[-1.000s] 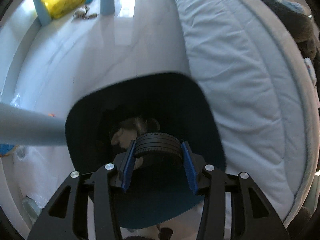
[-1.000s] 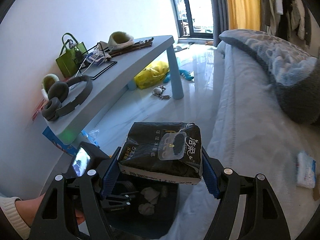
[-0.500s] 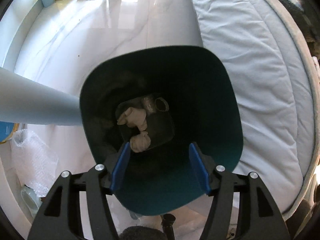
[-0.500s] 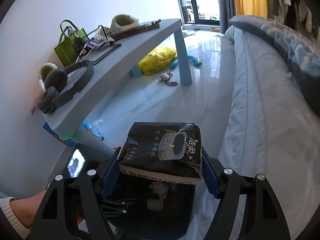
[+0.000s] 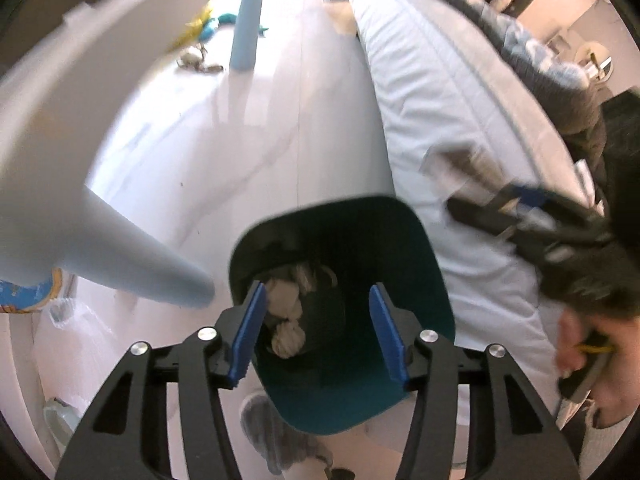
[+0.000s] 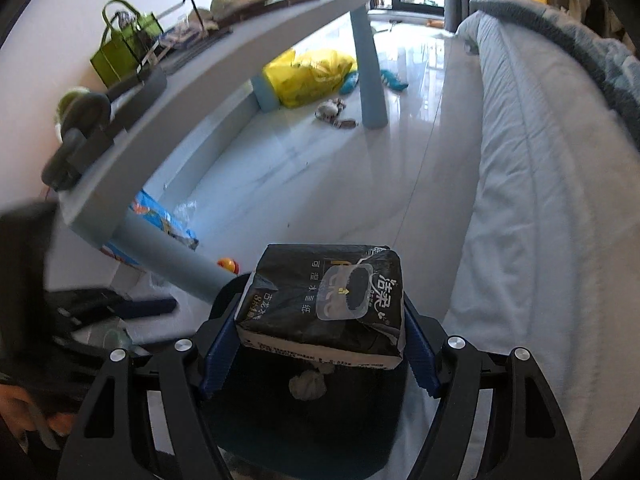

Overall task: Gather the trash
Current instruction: 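Open the right gripper to drop the black pack into the bin, then move both open grippers from the bin back to the bed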

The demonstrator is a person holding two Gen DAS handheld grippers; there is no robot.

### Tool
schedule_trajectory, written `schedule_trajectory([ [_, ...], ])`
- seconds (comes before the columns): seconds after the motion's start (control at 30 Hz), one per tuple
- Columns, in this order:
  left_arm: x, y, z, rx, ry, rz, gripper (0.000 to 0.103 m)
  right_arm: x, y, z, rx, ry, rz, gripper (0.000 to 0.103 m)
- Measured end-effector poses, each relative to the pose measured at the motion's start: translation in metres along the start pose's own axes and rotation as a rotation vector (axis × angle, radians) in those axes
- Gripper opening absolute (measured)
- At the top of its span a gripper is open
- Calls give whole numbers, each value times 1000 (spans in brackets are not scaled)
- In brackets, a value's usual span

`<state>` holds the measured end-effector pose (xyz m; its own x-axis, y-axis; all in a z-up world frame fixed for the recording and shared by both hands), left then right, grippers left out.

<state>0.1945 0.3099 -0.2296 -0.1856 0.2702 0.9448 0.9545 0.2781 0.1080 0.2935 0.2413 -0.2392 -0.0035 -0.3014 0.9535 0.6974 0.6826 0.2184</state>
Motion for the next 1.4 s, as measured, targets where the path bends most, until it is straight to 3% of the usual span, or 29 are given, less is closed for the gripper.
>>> schedule_trajectory([
  [0.53, 77, 21, -3, 7, 3, -254, 46, -70, -36, 21, 69, -52, 205, 75],
  [0.73, 105, 26, -9, 5, 6, -332, 46, -76, -49, 18, 95, -84, 237, 83],
  [1.03, 133, 35, -44, -23, 2, -420, 46, -37, -45, 17, 108, -57, 138, 83],
  [1.4, 138, 48, -102, -112, 63, -468, 49, 39, -34, 7, 127, -15, -47, 83],
])
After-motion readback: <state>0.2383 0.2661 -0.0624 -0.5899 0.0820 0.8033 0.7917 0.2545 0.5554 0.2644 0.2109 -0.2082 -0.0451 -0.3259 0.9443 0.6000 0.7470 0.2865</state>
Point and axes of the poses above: each gripper's, at about its wrist camera, not at the fingertips, and x roughly against the way its jaws point, z to its left, y to its top, the point moved 8 cm from there along -x, roughly the way its jaws point, and after that the axes turned 14 degrees about z, right-handed, at the moved point
